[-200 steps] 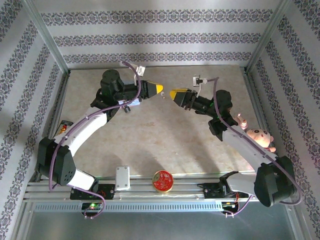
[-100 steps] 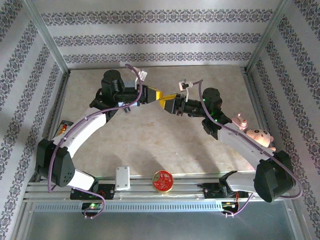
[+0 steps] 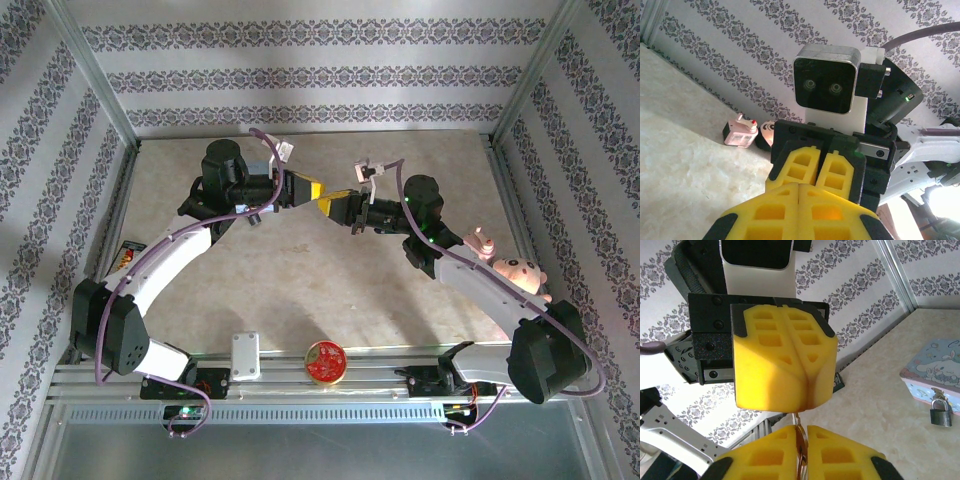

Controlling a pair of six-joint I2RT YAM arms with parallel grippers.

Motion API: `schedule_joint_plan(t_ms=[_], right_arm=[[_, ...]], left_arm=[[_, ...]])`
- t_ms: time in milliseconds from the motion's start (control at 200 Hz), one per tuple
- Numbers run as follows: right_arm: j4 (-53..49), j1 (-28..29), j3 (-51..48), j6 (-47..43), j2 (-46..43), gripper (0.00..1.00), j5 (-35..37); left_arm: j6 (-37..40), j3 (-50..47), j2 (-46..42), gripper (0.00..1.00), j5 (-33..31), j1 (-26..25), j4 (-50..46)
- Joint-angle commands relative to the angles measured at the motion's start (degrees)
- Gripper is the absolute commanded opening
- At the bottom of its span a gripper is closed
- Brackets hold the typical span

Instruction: Unlock the padlock with the key

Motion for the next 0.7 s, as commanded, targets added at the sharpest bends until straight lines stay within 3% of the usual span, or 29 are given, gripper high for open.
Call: schedule_joint_plan(t_ms=[0, 70, 85, 120, 165, 225, 270, 495, 695], right_arm=[[0.03, -0.56, -0.22, -1.18, -1.62, 0.01, 0.41], [-0.29, -0.83, -0.70, -1.14, -2.20, 0.00, 1.24], [-0.44, -0.83, -0.82, -1.22, -2.30, 0.00, 1.56], [-1.01, -0.98, -1.07, -1.25, -2.58, 0.00, 2.59], [-1.88, -1.14, -1.35, -1.51, -2.94, 0.00, 3.84], [-3.92, -1.34, -1.46, -1.91, -3.43, 0.00, 5.80], [-5.85, -1.36, -1.37, -2.51, -3.70, 0.00, 7.39], [-13.38, -1.19, -1.71, -4.52, -4.85, 0.00, 15.56], [-23.00, -0.73, -1.85, -4.69, -4.65, 0.00, 28.54]], left_arm=[[1.29, 1.22, -2.55, 0.00, -0.89, 1.04, 0.63], [0.79, 0.87, -2.99, 0.00, -3.10, 1.36, 0.59], [0.65, 0.74, -3.20, 0.05, -3.79, 1.38, 0.62], [0.49, 0.30, -3.51, 0.22, -5.52, 1.53, 0.63], [0.62, -0.26, -4.14, 0.51, -8.00, 1.61, 0.34], [1.59, -1.08, -5.41, 0.75, -12.57, 1.72, -1.13], [2.47, -1.86, -6.69, 1.00, -17.84, 1.77, -3.27], [3.93, -4.34, -11.10, 0.99, -49.44, 1.64, -18.09], [0.87, -5.77, -8.42, 0.99, -64.64, 1.24, -28.69]])
